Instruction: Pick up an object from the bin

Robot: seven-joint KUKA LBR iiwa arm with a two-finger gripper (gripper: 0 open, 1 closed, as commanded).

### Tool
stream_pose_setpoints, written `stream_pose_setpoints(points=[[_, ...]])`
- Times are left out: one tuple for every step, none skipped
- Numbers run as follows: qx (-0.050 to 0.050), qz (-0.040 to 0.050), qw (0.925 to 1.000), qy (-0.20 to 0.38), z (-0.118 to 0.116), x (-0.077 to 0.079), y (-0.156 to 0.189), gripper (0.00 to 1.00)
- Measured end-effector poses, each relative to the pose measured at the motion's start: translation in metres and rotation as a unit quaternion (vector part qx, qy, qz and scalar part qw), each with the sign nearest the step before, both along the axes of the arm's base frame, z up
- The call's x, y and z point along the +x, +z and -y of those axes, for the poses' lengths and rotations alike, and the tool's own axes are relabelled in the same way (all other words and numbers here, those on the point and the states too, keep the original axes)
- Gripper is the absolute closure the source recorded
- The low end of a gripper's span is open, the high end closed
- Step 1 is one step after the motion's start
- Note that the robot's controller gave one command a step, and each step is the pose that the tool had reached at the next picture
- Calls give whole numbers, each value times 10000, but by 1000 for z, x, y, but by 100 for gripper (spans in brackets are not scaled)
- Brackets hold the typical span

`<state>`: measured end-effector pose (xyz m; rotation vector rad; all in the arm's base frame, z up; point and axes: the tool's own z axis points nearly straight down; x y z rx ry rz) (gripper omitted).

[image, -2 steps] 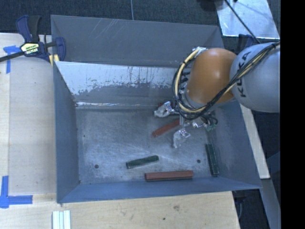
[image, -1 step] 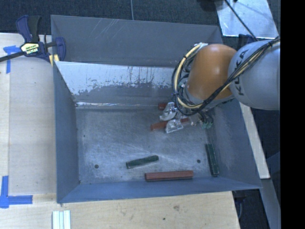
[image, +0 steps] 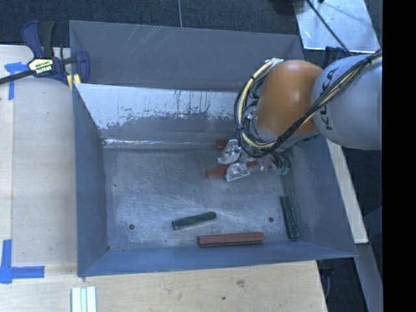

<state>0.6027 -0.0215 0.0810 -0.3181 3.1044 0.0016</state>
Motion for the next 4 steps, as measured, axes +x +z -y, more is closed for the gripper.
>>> stream_pose_setpoints(points=[[-3,-45,10000,1,0,-2,3,100],[-10,-120,9999,2,1,-6,20,100],[-15,-97,10000,-2,1,-4,41,100],[-15,-106,9999,-5,1,-5,58,100]])
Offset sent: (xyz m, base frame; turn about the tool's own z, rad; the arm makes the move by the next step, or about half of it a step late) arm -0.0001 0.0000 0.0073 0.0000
